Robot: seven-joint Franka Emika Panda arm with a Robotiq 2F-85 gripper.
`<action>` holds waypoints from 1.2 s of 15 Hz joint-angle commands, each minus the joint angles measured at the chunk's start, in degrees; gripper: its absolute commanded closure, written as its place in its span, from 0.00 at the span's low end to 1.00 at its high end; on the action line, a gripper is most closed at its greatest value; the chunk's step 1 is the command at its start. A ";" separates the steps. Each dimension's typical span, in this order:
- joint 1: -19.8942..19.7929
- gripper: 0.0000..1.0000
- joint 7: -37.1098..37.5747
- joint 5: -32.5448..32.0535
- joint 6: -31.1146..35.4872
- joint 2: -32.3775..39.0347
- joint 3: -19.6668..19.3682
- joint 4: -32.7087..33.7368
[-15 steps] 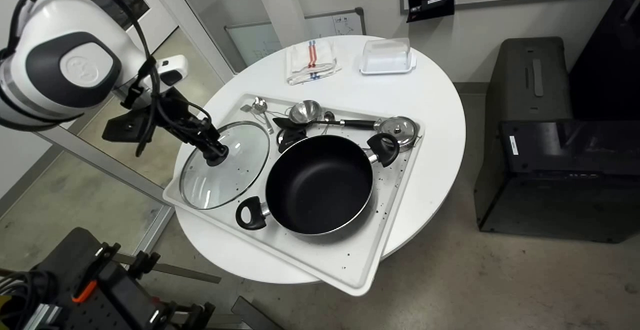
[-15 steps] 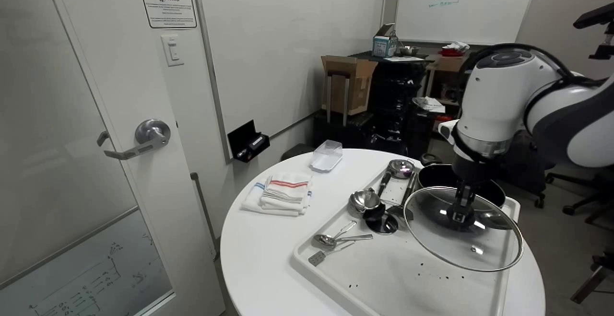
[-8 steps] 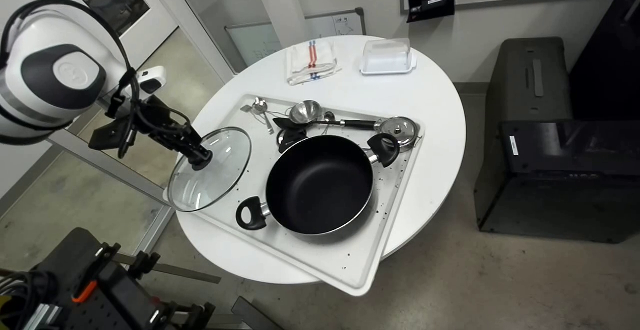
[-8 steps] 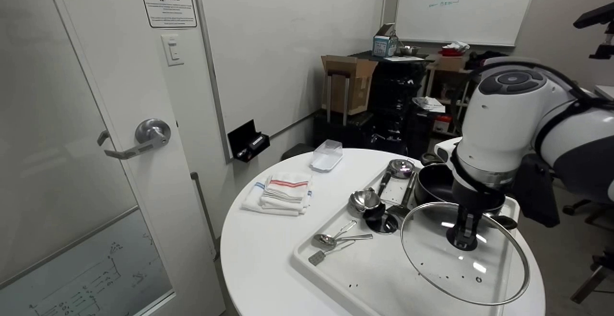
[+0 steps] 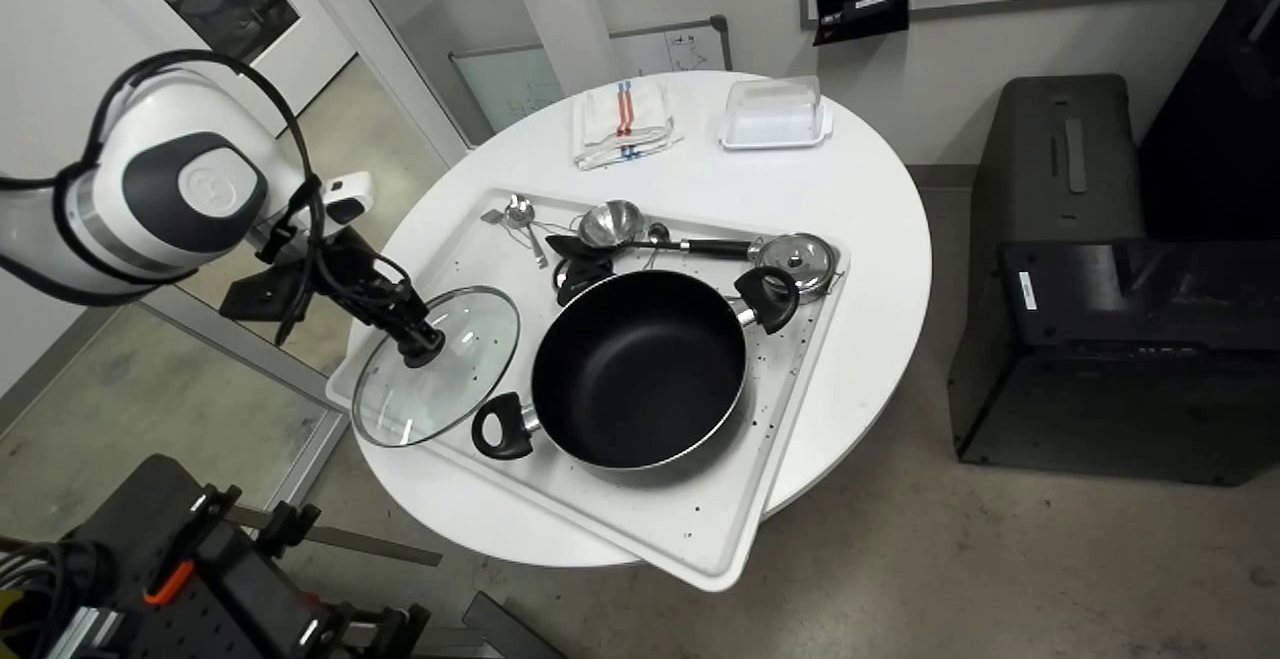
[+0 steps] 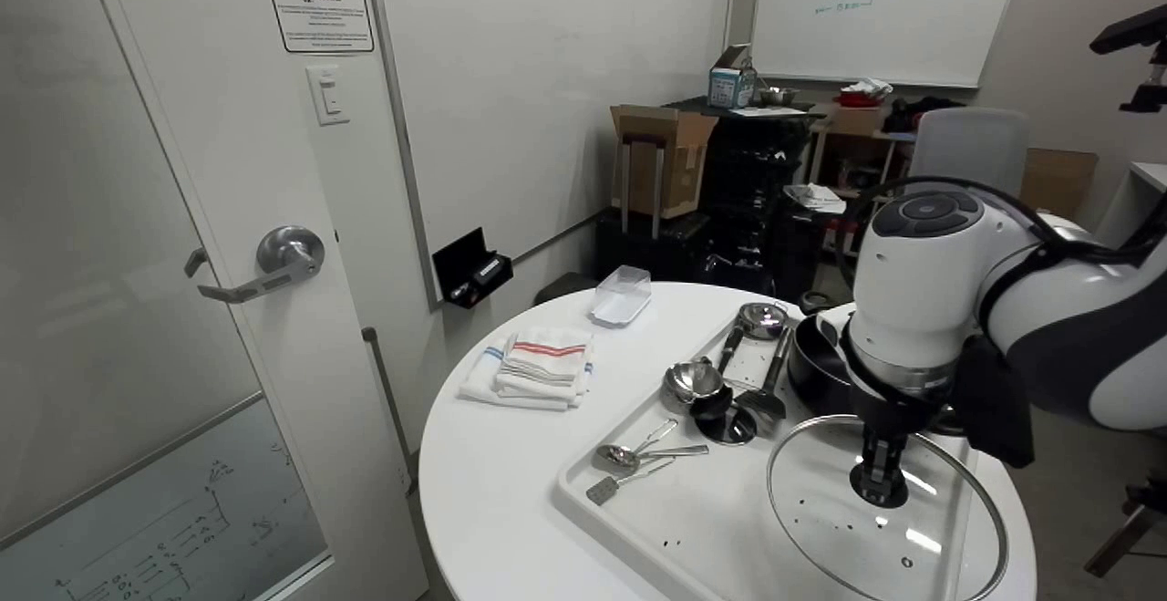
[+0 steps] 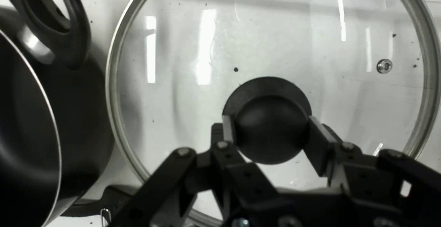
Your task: Remove the lid from the pot
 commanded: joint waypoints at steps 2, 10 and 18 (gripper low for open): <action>-2.82 0.74 -2.80 5.16 0.20 4.79 1.92 5.60; -2.89 0.74 -3.54 7.05 3.07 12.96 1.41 12.81; -4.59 0.37 -7.19 9.66 3.66 13.69 2.93 13.13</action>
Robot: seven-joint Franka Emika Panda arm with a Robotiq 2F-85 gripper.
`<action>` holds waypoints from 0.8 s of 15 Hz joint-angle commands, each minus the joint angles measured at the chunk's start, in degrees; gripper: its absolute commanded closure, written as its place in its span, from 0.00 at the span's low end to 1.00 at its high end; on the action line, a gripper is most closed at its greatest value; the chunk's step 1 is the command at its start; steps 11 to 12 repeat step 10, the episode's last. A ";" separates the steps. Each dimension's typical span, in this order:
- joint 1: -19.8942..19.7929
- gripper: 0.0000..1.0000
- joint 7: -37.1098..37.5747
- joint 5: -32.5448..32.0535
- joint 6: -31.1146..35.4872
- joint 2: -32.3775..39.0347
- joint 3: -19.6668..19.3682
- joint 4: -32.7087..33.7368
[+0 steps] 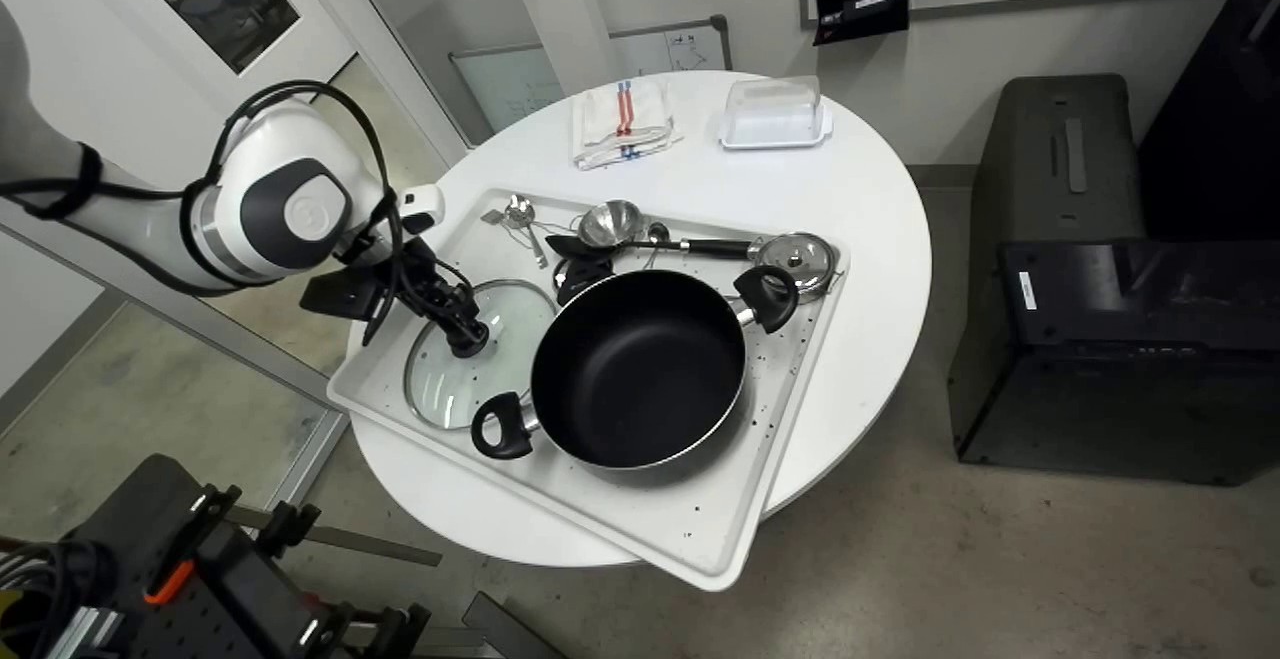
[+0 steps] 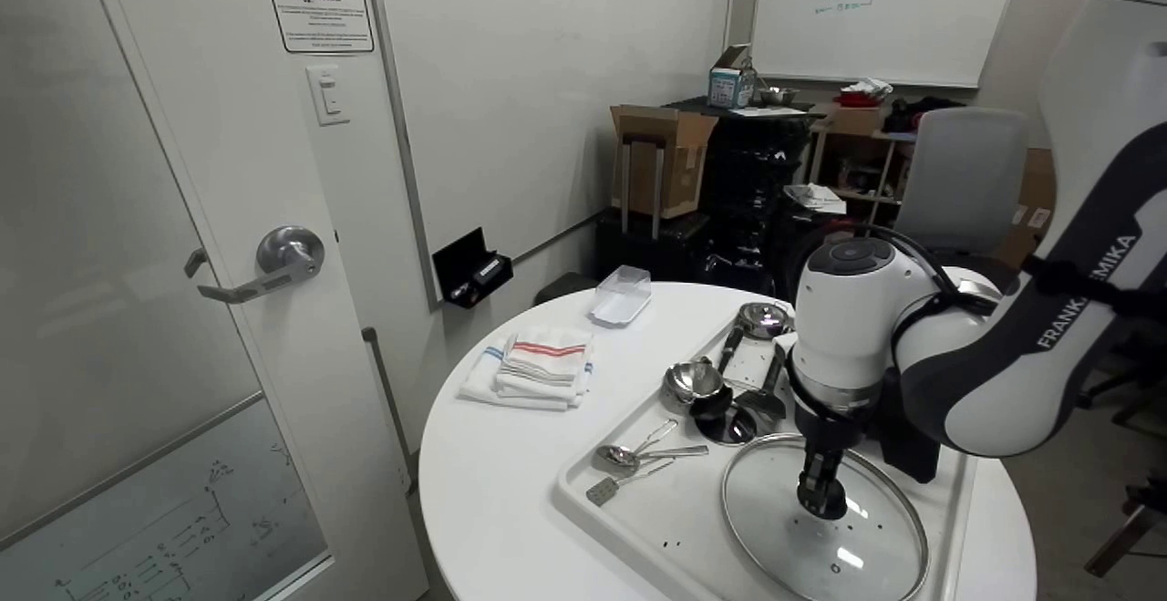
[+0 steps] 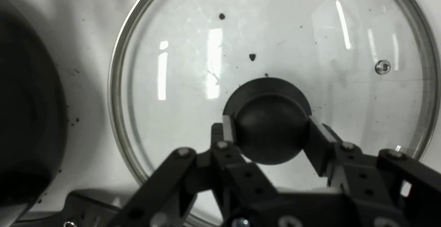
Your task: Remove the lid from the pot
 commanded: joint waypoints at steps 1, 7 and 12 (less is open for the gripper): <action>-1.34 0.23 -2.96 2.29 0.90 0.63 1.27 0.54; -1.85 0.00 -3.85 2.45 1.04 -1.17 1.89 -1.45; -1.84 0.00 -4.71 2.06 1.46 -3.82 2.03 -4.58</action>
